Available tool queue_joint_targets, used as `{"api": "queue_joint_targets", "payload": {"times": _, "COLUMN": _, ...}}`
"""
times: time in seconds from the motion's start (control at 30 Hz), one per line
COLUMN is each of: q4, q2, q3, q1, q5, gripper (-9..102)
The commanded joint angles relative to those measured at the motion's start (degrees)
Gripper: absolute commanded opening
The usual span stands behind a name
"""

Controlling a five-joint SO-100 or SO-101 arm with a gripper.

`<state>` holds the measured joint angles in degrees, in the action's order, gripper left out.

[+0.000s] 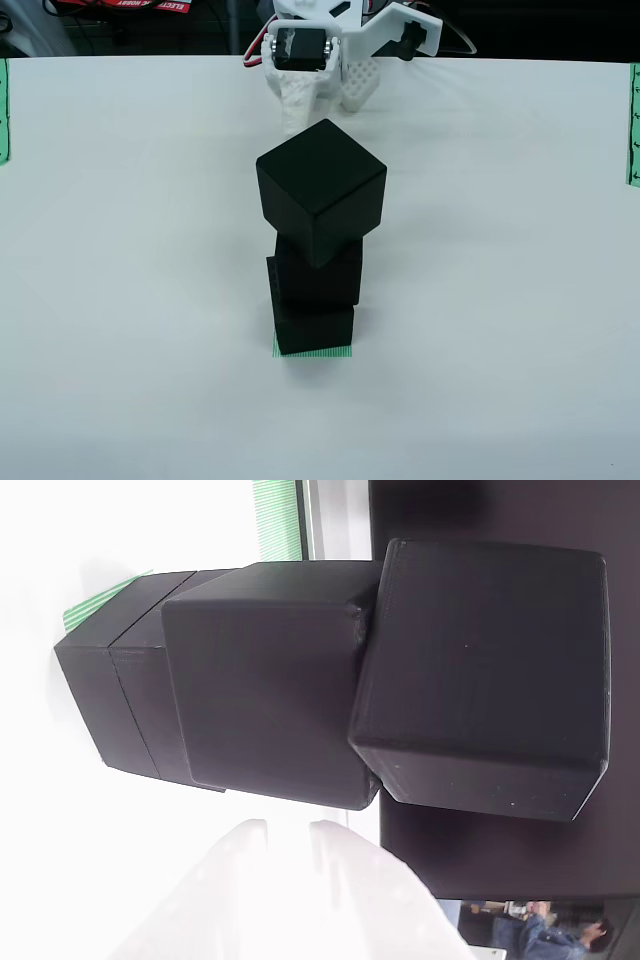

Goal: Stack 3 Blocks on the chosen place.

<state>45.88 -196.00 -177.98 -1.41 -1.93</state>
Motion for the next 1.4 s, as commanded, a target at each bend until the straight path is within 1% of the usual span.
{"api": "queue_joint_targets", "payload": {"times": 0.0, "q4": 0.26, "q2": -0.62, "q3": -2.37, "q1": -0.44, "q5": -0.35, "gripper": 0}}
{"api": "queue_joint_targets", "payload": {"times": 1.37, "q4": 0.44, "q2": -0.7, "q3": -2.37, "q1": 0.88, "q5": 0.44, "gripper": 0}}
